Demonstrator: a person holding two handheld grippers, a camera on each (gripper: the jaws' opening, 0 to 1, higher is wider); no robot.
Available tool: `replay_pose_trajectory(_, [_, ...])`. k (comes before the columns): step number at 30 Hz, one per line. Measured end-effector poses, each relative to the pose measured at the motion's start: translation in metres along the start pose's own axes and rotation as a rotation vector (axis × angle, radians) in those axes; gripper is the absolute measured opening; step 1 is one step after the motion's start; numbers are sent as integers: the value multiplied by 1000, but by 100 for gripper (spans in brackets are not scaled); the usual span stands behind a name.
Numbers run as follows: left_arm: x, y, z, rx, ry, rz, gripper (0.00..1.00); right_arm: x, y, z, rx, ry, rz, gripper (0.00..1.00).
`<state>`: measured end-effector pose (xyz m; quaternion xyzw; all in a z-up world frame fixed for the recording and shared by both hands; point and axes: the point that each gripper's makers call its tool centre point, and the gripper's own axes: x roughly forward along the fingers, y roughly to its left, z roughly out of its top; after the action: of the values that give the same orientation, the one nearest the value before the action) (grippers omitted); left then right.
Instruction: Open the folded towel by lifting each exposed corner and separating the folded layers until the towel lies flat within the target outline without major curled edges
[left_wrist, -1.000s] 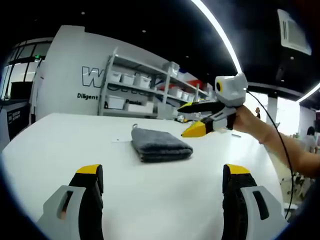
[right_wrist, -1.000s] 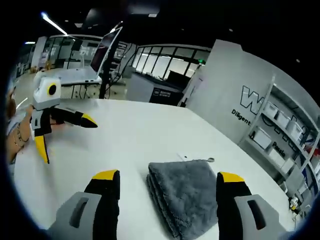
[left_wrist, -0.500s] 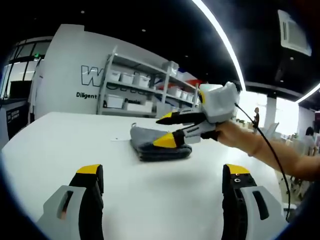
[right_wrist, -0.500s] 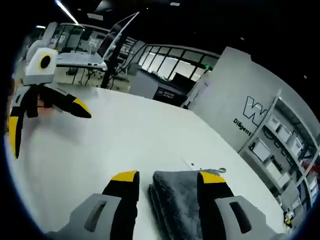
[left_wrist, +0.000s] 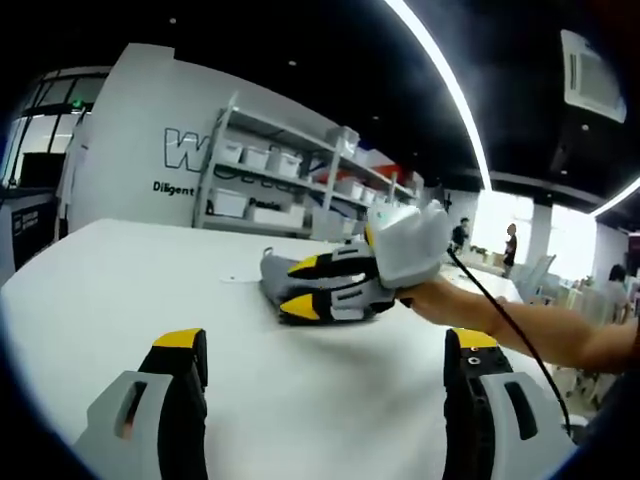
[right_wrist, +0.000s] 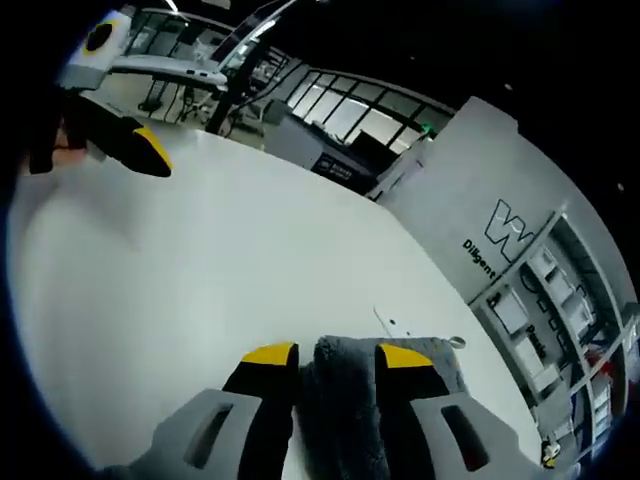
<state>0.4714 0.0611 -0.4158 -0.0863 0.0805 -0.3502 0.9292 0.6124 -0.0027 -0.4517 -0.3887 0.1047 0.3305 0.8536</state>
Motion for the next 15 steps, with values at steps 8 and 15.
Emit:
replay_pose_trajectory(8, [0,0,1,-5,-3,-4,97,9,-1,-4,-26,10,-31,13])
replay_pose_trajectory(15, [1,1,1,-12,-1,-4,97,7,-11,-3,23,-18,-59,3])
